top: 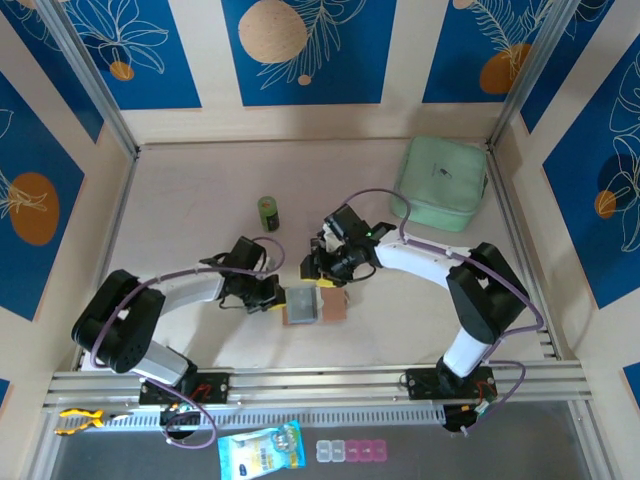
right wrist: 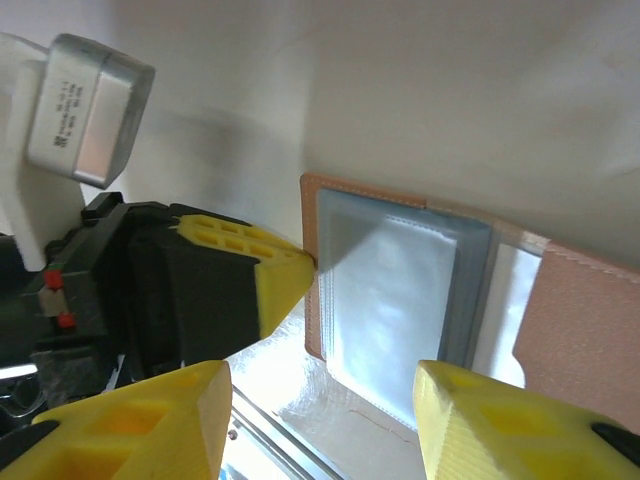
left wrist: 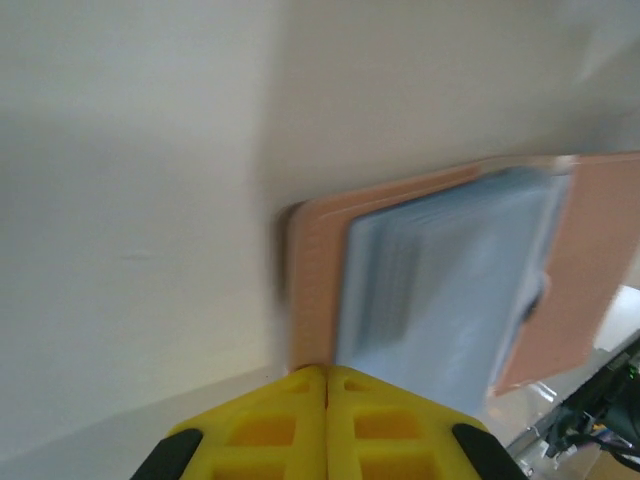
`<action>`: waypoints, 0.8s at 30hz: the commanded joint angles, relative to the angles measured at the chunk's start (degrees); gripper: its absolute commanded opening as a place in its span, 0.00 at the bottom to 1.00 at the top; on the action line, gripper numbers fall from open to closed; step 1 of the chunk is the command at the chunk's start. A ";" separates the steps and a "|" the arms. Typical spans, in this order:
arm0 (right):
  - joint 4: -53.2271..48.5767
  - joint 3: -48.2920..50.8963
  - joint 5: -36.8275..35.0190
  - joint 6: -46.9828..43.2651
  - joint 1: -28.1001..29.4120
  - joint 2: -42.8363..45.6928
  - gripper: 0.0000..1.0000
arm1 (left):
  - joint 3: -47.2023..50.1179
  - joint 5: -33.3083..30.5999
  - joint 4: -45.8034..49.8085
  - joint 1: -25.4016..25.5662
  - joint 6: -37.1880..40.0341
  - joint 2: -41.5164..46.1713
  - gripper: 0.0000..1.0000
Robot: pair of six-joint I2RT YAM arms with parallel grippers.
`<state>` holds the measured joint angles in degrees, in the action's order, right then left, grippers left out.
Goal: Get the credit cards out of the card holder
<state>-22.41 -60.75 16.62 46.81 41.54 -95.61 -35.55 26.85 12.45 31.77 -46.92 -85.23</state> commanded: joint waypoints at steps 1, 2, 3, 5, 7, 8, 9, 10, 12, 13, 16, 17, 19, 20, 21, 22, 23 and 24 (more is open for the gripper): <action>1.32 1.31 1.78 1.31 1.53 -1.20 0.52 | 1.01 -1.93 -1.75 0.45 -1.62 0.66 0.08; 1.43 1.42 1.92 1.38 1.91 -1.69 0.52 | 0.93 -1.91 -1.63 0.53 -1.53 0.32 0.07; 1.72 1.65 2.13 1.55 2.16 -2.11 0.52 | 0.92 -1.68 -1.70 0.53 -1.56 -0.04 0.07; 2.84 2.12 2.44 1.89 2.65 -2.79 0.51 | 1.04 -1.52 -1.65 0.57 -1.36 -0.61 0.07; 3.24 1.80 3.22 1.97 2.97 -3.74 0.50 | 1.26 -2.30 -1.21 0.50 -1.10 -0.73 0.07; 3.34 1.54 3.26 1.90 3.15 -4.04 0.50 | 1.36 -2.69 -0.95 0.51 -1.03 -0.73 0.07; 3.17 1.19 3.15 1.60 3.38 -4.10 0.49 | 1.36 -3.21 -0.64 0.49 -0.98 -0.73 0.07; 2.96 0.83 2.92 1.38 3.50 -4.22 0.49 | 1.29 -3.42 -0.45 0.48 -0.77 -0.80 0.07; 2.41 0.14 3.34 1.01 3.55 -4.88 0.48 | 0.98 -3.73 -0.16 0.50 -0.76 -0.90 0.07; 2.05 -0.29 3.73 0.73 3.51 -5.43 0.48 | 0.98 -3.78 -0.16 0.46 -0.96 -0.85 0.07; 1.83 -0.60 3.59 0.65 3.81 -6.36 0.48 | 1.14 -4.34 0.14 0.44 -1.05 -0.55 0.07; 1.72 -0.73 3.53 0.65 3.89 -6.63 0.48 | 1.17 -4.41 0.28 0.48 -1.06 -0.51 0.07; 0.98 -1.39 3.32 0.57 3.90 -7.22 0.47 | 1.18 -4.05 0.38 0.47 -1.03 -0.70 0.08; 0.25 -1.82 2.75 0.48 4.03 -7.23 0.48 | 1.12 -3.93 0.37 0.46 -1.14 -0.72 0.08; -0.37 -2.25 1.89 0.16 4.26 -7.10 0.47 | 1.27 -3.76 0.26 0.54 -1.16 -0.73 0.08; -0.86 -2.64 1.34 -0.17 4.45 -7.09 0.47 | 1.31 -3.69 0.17 0.48 -1.21 -0.72 0.08; -1.28 -3.07 1.42 -0.38 4.58 -7.19 0.47 | 1.44 -3.73 0.18 0.53 -1.18 -0.73 0.08; -1.49 -3.44 1.91 -0.61 4.58 -7.63 0.47 | 1.38 -3.87 0.14 0.49 -1.16 -0.81 0.08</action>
<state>-21.69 -61.87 18.02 47.42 45.45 -102.45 -35.05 25.39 11.25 31.97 -47.75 -85.25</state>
